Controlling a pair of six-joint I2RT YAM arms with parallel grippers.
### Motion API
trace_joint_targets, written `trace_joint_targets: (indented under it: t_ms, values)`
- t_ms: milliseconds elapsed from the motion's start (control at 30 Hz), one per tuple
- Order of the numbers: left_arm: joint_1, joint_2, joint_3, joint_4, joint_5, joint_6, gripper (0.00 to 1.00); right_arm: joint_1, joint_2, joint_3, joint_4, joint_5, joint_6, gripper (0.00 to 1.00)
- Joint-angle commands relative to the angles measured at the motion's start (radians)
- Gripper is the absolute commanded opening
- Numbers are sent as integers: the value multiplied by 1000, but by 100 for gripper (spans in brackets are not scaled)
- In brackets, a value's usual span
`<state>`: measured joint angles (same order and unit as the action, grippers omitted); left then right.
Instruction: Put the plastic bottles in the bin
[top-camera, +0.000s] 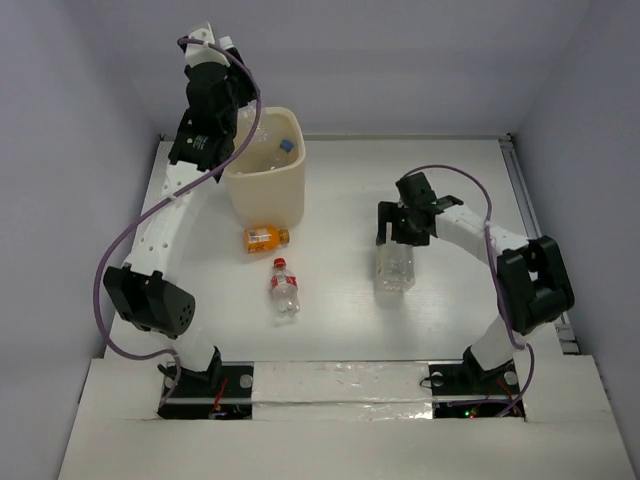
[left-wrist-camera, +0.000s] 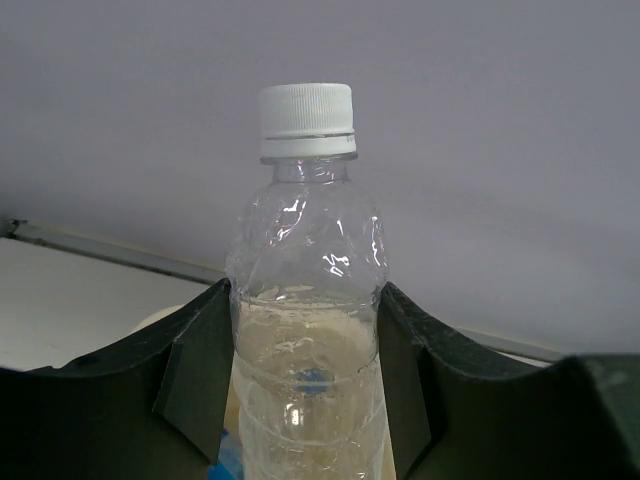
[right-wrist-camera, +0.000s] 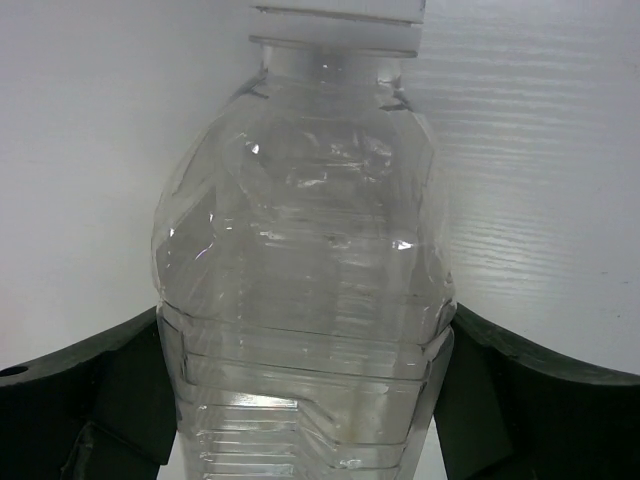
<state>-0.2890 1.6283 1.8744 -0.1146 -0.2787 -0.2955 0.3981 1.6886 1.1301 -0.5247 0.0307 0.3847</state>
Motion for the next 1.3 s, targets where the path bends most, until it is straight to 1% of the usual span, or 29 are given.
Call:
trace_joint_targets:
  t_ms: [0, 67, 100, 167, 200, 300, 333, 400, 433, 500, 533, 567, 633, 700, 733, 767, 800, 833, 900, 933, 967, 1033, 1067, 1100, 1133, 1167, 1200, 1267]
  values:
    - [-1, -2, -82, 232, -100, 97, 29, -7, -153, 63, 80, -74, 26, 68]
    - [-1, -8, -153, 269, -117, 116, 30, -7, -228, 108, 80, -110, 49, 67]
    - [-12, -13, -178, 311, -119, 131, 31, -7, -245, 170, 78, -123, 59, 67]
    - [-21, -22, -244, 345, -134, 144, 34, -7, -283, 241, 84, -158, 95, 67]
    - [-33, -24, -262, 375, -137, 154, 36, -7, -291, 314, 104, -170, 108, 67]
    - [-44, -33, -328, 401, -145, 151, 51, 11, -287, 426, 162, -192, 166, 67]
    - [-53, -36, -340, 401, -146, 136, 62, 12, -277, 501, 179, -196, 180, 67]
    - [-53, -57, -376, 402, -145, 116, 73, 31, -242, 566, 254, -193, 218, 67]
    - [-53, -74, -380, 392, -142, 93, 81, 47, -225, 629, 273, -187, 232, 68]
    - [-53, -97, -368, 356, -131, 72, 86, 63, -182, 697, 322, -180, 253, 68]
    - [-53, -122, -359, 340, -125, 62, 89, 82, -131, 735, 331, -164, 256, 68]
    - [-53, -136, -331, 323, -114, 44, 90, 93, -101, 811, 338, -158, 266, 68]
    - [-53, -177, -299, 256, -96, 26, 90, 122, -16, 887, 368, -147, 278, 68]
    - [-53, -212, -270, 186, -65, -14, 90, 145, 46, 999, 391, -134, 290, 68]
    - [-53, -257, -267, 159, -54, -28, 89, 157, 78, 1043, 391, -123, 290, 68]
    - [-53, -283, -273, 136, -34, -45, 89, 185, 150, 1089, 390, -103, 277, 68]
    - [-53, -307, -285, 89, -25, -80, 88, 199, 184, 1179, 387, -92, 266, 68]
    - [-53, -338, -305, 66, -13, -97, 85, 211, 219, 1223, 385, -83, 254, 69]
    - [-53, -425, -377, -8, 9, -154, 83, 244, 319, 1322, 387, -48, 214, 69]
    - [-53, -491, -408, -35, 12, -175, 80, 254, 347, 1341, 393, -31, 200, 70]
    - [-53, -527, -475, -58, 24, -194, 79, 263, 370, 1353, 403, 0, 177, 70]
    - [-53, -591, -547, -134, 39, -259, 77, 275, 433, 1372, 449, 14, 160, 70]
    - [-53, -652, -619, -160, 52, -280, 77, 287, 456, 1385, 459, 32, 140, 70]
    - [-53, -680, -650, -219, 50, -298, 77, 288, 480, 1404, 463, 43, 128, 71]
    - [-53, -740, -685, -250, 49, -322, 76, 303, 531, 1425, 463, 52, 111, 71]
    - [-53, -767, -752, -273, 50, -362, 75, 318, 554, 1465, 466, 54, 77, 71]
    - [-53, -794, -782, -321, 53, -376, 75, 327, 577, 1476, 477, 55, 59, 72]
    - [-53, -853, -864, -365, 70, -419, 75, 358, 624, 1484, 488, 75, 2, 73]
